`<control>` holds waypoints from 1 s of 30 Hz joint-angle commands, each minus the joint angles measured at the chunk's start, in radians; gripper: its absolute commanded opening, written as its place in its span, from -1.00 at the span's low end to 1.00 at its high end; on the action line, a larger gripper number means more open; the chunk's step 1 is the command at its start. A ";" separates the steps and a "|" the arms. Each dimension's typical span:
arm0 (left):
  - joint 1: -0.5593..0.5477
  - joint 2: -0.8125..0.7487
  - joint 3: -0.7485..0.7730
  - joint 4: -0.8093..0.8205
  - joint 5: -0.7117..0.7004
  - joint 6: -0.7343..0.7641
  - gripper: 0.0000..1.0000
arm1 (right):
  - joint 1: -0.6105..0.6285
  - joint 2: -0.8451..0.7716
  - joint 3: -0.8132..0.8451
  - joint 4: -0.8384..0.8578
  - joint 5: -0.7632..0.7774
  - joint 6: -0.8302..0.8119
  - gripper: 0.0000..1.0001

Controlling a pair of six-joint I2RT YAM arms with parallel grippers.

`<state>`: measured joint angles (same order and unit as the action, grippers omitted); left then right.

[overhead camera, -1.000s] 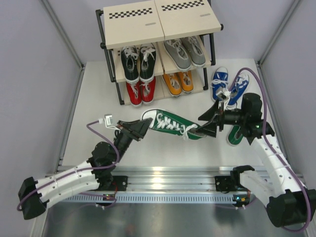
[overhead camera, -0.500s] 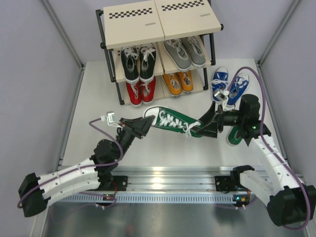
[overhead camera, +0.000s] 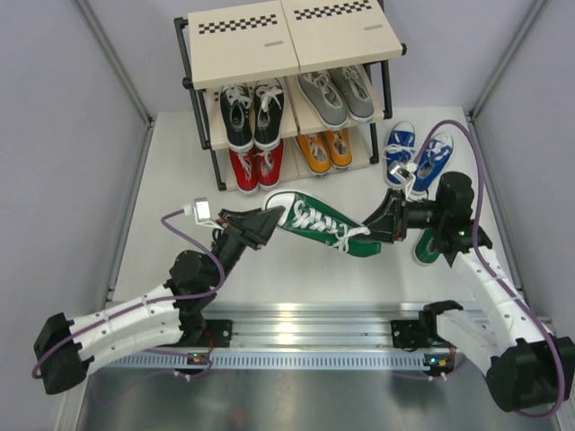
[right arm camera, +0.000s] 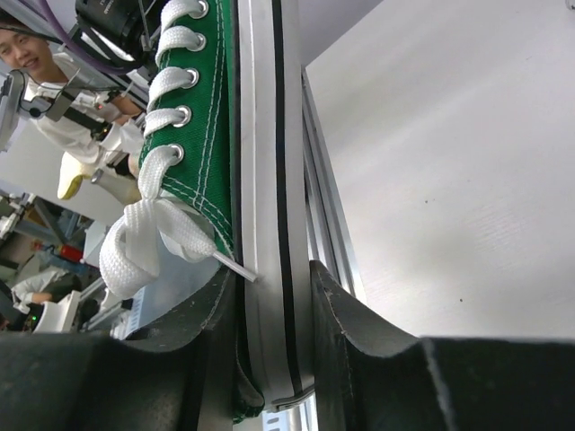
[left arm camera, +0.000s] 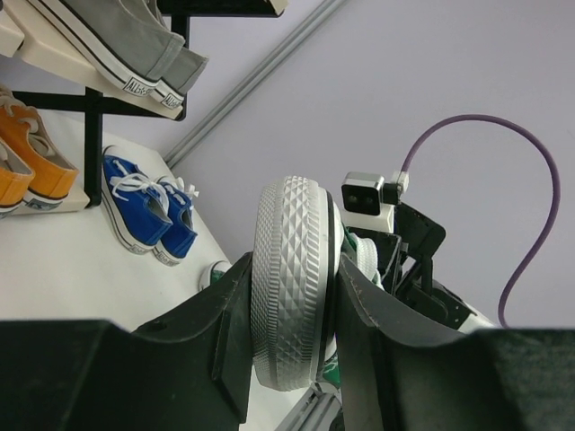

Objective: Place and organize the shoes onto the shoe shelf
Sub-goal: Pick up the shoe.

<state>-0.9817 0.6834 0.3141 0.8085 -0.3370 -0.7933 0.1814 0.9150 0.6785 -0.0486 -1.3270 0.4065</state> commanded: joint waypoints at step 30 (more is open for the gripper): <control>0.032 -0.341 0.424 -1.164 -0.229 0.338 0.97 | -0.125 0.317 0.737 0.362 0.316 0.382 -1.00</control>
<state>-0.9524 0.3485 0.7006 -0.1360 -0.5205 -0.5701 0.0719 1.1744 1.2587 0.2031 -1.1763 0.7170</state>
